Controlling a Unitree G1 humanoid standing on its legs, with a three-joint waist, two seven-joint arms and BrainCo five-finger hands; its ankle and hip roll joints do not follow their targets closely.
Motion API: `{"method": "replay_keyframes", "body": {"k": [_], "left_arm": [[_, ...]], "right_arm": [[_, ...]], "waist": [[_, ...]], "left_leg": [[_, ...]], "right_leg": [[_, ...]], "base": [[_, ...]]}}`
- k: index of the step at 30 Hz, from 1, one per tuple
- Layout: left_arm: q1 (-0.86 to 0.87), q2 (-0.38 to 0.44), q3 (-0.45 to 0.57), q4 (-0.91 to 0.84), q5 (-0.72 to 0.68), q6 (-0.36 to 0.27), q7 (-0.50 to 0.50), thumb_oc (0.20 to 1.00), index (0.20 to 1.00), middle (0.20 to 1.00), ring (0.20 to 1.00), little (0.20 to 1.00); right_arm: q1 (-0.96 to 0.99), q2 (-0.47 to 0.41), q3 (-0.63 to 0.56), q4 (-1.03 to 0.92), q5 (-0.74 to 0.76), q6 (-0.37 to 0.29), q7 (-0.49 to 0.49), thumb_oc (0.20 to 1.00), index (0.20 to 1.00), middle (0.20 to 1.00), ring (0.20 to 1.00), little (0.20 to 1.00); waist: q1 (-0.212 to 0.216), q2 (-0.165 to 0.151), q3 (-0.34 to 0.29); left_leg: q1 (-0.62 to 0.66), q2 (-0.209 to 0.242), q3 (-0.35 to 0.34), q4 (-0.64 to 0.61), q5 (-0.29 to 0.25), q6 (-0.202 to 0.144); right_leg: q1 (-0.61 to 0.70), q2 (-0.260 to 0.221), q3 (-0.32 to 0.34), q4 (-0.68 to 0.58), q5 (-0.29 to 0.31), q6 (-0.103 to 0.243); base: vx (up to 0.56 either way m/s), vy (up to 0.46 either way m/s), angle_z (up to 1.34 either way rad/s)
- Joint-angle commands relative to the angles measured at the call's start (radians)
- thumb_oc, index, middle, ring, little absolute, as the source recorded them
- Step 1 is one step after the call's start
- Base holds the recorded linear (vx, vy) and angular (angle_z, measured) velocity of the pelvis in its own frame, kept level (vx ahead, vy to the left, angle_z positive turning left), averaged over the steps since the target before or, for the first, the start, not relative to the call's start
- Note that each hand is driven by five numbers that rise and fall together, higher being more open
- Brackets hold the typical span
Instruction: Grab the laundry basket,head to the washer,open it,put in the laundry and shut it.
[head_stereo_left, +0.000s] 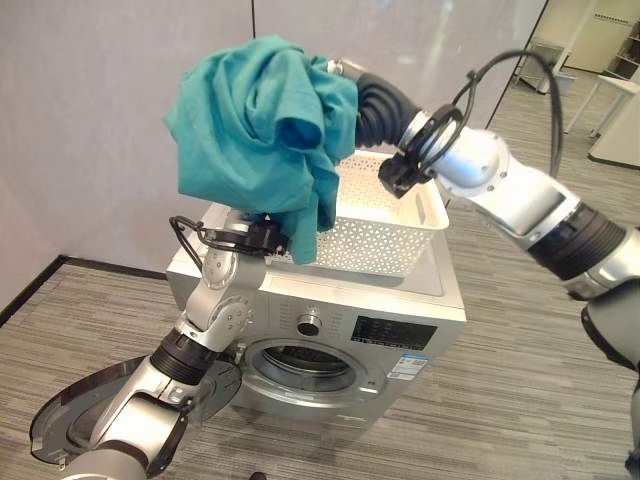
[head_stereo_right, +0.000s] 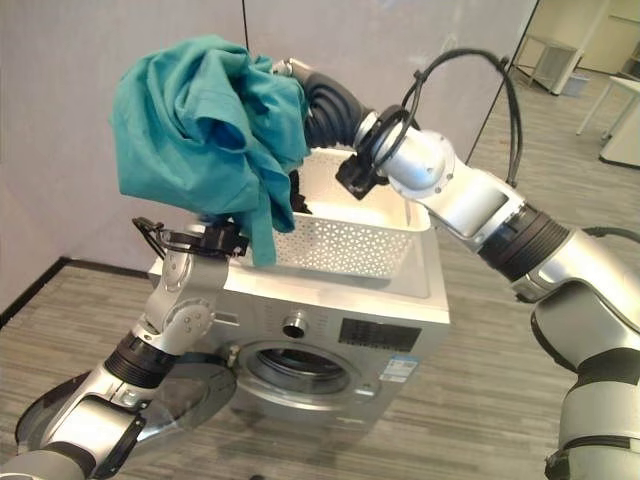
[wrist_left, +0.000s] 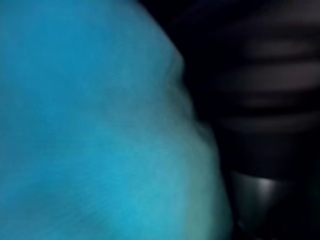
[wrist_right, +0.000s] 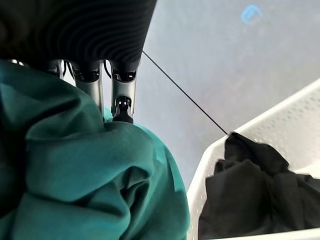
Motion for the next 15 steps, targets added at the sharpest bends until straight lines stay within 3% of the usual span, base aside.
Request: {"method": "replay_keyframes", "body": {"k": [1,2,3,4,5,6,7,8,15], "left_arm": [[-0.185,0.019,0.018,-0.026,0.012,-0.071,-0.036,1.0,1.0,1.0,1.0,1.0],[-0.185,0.019,0.016,-0.025,0.007,-0.069,-0.038,1.0,1.0,1.0,1.0,1.0],[-0.185,0.018,0.016,-0.025,0.003,-0.07,-0.041,0.931,0.931,0.931,0.931,0.931],[-0.183,0.017,0.016,-0.027,-0.002,-0.069,-0.043,0.504,0.504,0.504,0.504,0.504],[-0.18,0.014,0.018,-0.032,-0.009,-0.07,-0.047,0.2,0.2,0.2,0.2,0.2],[-0.178,0.007,0.024,-0.032,-0.013,-0.073,-0.046,0.2,0.2,0.2,0.2,0.2],[-0.171,-0.001,0.029,-0.031,-0.006,-0.074,-0.04,0.2,0.2,0.2,0.2,0.2],[-0.171,-0.001,0.029,-0.031,-0.006,-0.074,-0.04,0.2,0.2,0.2,0.2,0.2],[-0.152,-0.012,0.044,-0.045,-0.015,-0.079,-0.043,0.2,0.2,0.2,0.2,0.2]], "right_arm": [[0.008,0.023,0.042,-0.012,-0.036,0.005,0.037,0.2,0.2,0.2,0.2,0.2],[0.01,0.029,0.04,-0.009,-0.04,0.007,0.038,0.2,0.2,0.2,0.2,0.2],[0.01,0.034,0.042,-0.006,-0.045,0.007,0.038,0.2,0.2,0.2,0.2,0.2],[0.016,0.041,0.041,-0.006,-0.048,0.008,0.037,0.2,0.2,0.2,0.2,0.2],[0.022,0.046,0.035,-0.006,-0.049,0.008,0.035,0.2,0.2,0.2,0.2,0.2],[0.029,0.053,0.027,-0.008,-0.057,0.006,0.035,0.2,0.2,0.2,0.2,0.2],[0.028,0.055,0.031,-0.021,-0.074,0.005,0.046,0.912,0.912,0.912,0.912,0.912],[0.028,0.055,0.032,-0.021,-0.074,0.005,0.045,1.0,1.0,1.0,1.0,1.0],[0.049,0.058,-0.005,-0.029,-0.132,-0.008,0.022,1.0,1.0,1.0,1.0,1.0]], "waist": [[0.02,-0.057,0.004],[0.021,-0.057,0.004],[0.021,-0.056,0.005],[0.022,-0.056,0.005],[0.023,-0.055,0.006],[0.023,-0.054,0.007],[0.026,-0.054,0.011],[0.026,-0.054,0.011],[0.029,-0.054,0.014]], "left_leg": [[0.06,0.006,-0.005,0.002,-0.114,-0.022],[0.06,0.006,-0.005,0.002,-0.113,-0.022],[0.059,0.005,-0.005,0.002,-0.112,-0.022],[0.058,0.004,-0.006,0.002,-0.112,-0.022],[0.058,0.004,-0.006,0.002,-0.112,-0.021],[0.057,0.002,-0.006,0.002,-0.112,-0.02],[0.055,0.002,-0.006,0.002,-0.112,-0.019],[0.055,0.002,-0.006,0.002,-0.112,-0.019],[0.055,0.001,-0.007,0.002,-0.113,-0.016]], "right_leg": [[0.007,-0.042,-0.009,0.022,-0.053,0.033],[0.006,-0.042,-0.009,0.021,-0.052,0.034],[0.006,-0.043,-0.01,0.021,-0.051,0.034],[0.005,-0.043,-0.01,0.02,-0.05,0.035],[0.005,-0.044,-0.011,0.02,-0.05,0.035],[0.004,-0.044,-0.011,0.02,-0.05,0.035],[0.003,-0.045,-0.011,0.02,-0.05,0.035],[0.003,-0.045,-0.011,0.02,-0.05,0.035],[0.003,-0.044,-0.013,0.025,-0.055,0.034]], "base": [[0.0,0.0,0.0],[0.0,0.0,0.0],[0.0,0.0,0.0],[0.0,0.0,0.0],[0.0,0.0,0.0],[0.0,0.0,0.0],[0.0,0.0,0.0],[0.0,0.0,0.0],[0.0,0.0,0.0]]}}
